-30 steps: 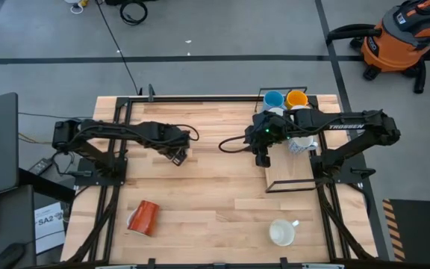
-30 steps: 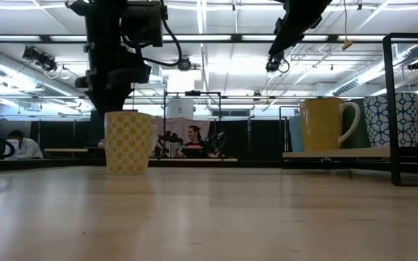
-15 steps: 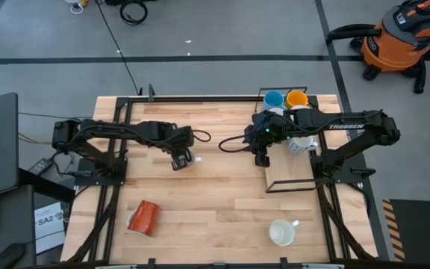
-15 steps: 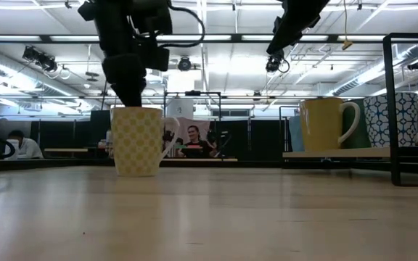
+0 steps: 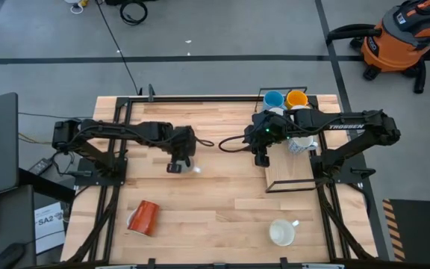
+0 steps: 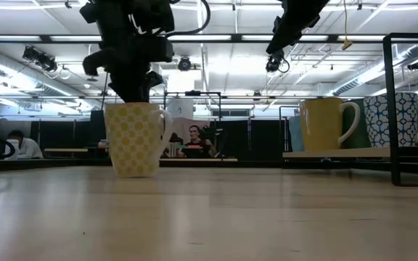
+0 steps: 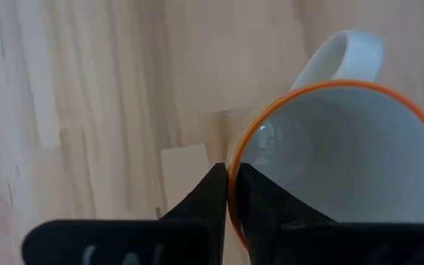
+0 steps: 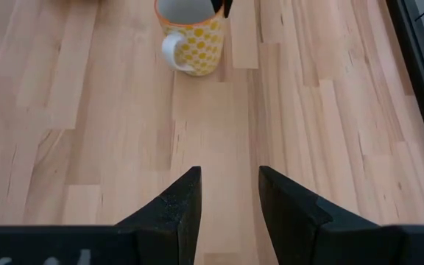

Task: Place coffee mugs
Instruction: Put the yellow patterned mug on the shelf

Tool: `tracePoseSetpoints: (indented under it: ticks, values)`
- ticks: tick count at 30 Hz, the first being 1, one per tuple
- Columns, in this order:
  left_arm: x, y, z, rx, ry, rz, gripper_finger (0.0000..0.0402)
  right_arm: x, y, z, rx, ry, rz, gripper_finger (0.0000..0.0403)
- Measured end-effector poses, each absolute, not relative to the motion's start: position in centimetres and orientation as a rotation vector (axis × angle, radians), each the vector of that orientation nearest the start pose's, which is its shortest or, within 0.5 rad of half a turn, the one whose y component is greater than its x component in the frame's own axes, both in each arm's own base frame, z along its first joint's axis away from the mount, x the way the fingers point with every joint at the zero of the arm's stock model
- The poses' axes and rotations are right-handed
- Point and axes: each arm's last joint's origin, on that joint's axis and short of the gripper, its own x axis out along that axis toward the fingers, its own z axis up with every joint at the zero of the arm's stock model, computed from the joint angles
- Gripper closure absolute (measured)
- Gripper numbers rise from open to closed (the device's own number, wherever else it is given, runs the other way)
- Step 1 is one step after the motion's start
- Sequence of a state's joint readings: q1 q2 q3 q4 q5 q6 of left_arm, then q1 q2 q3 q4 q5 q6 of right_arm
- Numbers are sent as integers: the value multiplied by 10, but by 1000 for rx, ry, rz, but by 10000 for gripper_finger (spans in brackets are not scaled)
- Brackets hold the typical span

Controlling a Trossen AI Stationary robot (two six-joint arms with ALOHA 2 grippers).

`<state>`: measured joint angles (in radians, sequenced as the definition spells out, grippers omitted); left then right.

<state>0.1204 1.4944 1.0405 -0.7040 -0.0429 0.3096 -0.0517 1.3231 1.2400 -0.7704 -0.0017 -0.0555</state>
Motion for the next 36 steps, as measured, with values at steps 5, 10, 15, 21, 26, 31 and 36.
tracePoseSetpoints:
  ticks: [5, 10, 15, 21, 26, 31, 36]
  values:
    - [284, 35, 225, 317, 1156, -97, 364, 268, -14, 326, -29, 854, -23, 262]
    - [289, 36, 227, 310, 1098, -62, 364, 268, -14, 326, -29, 854, -23, 262]
    - [292, 37, 228, 298, 1072, -47, 363, 268, -14, 326, -33, 855, -31, 262]
    - [292, 37, 229, 307, 1067, -54, 363, 268, -14, 326, -33, 855, -32, 262]
    - [292, 37, 229, 298, 1066, -49, 363, 268, -14, 326, -33, 855, -32, 262]
    - [292, 37, 229, 301, 1066, -51, 363, 268, -14, 326, -34, 855, -33, 262]
    - [292, 37, 229, 302, 1065, -50, 363, 268, -14, 326, -34, 855, -33, 262]
